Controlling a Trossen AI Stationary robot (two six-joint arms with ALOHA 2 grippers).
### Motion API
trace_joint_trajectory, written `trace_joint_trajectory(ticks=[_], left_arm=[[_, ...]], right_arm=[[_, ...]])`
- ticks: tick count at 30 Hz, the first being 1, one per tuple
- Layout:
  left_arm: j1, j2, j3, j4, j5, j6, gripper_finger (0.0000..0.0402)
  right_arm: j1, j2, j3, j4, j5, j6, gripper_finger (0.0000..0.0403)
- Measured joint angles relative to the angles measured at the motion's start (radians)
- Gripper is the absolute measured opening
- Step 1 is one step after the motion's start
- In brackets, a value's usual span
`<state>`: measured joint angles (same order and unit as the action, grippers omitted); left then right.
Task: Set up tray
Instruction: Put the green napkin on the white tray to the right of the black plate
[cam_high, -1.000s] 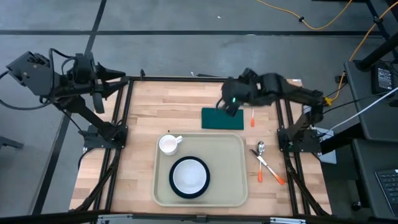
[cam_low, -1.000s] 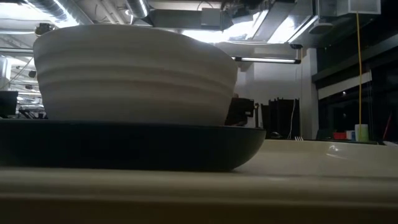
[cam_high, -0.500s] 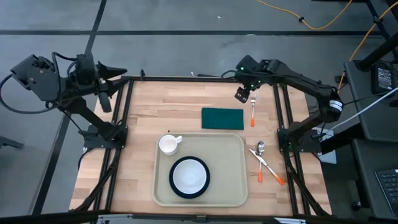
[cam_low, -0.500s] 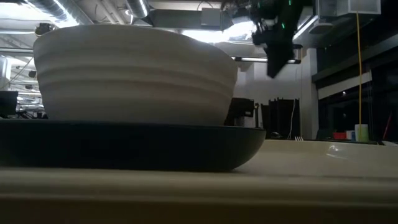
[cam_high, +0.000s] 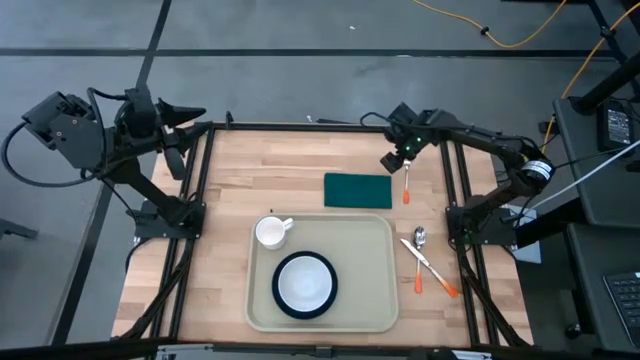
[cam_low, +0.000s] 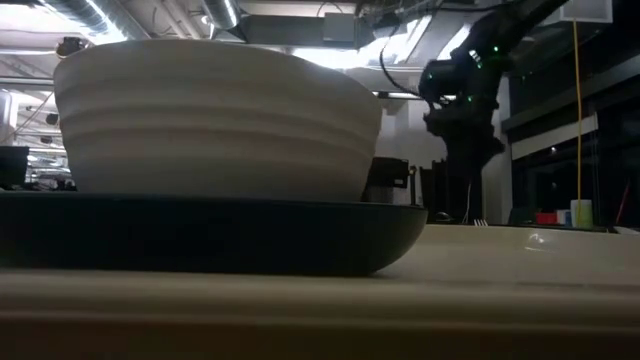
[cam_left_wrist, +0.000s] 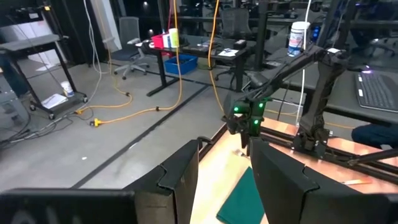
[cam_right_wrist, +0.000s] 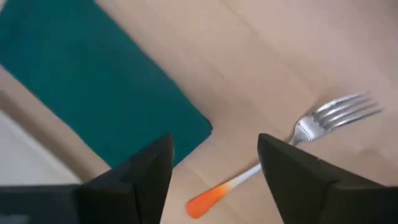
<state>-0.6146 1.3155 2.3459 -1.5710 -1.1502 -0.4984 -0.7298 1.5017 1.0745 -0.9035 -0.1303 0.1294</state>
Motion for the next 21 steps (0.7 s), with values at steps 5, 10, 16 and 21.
trace_joint_trajectory(ticks=[5,10,16,21], left_arm=[[0.000,-0.005,0.000,0.000,0.033,0.026,0.0141],[0.000,-0.009,0.000,0.000,0.053,0.040,0.0141],[0.000,-0.026,0.000,0.000,0.053,0.040,0.0141],[0.000,-0.027,0.000,0.000,0.053,0.033,0.0141]], right_arm=[[0.000,0.001,-0.045,0.039,0.031,0.047,0.0239],[0.000,0.018,-0.080,0.098,0.003,0.090,0.0255],[0.000,0.072,-0.101,0.124,-0.022,0.130,0.0299],[0.000,0.127,-0.102,0.131,-0.021,0.134,0.0306]])
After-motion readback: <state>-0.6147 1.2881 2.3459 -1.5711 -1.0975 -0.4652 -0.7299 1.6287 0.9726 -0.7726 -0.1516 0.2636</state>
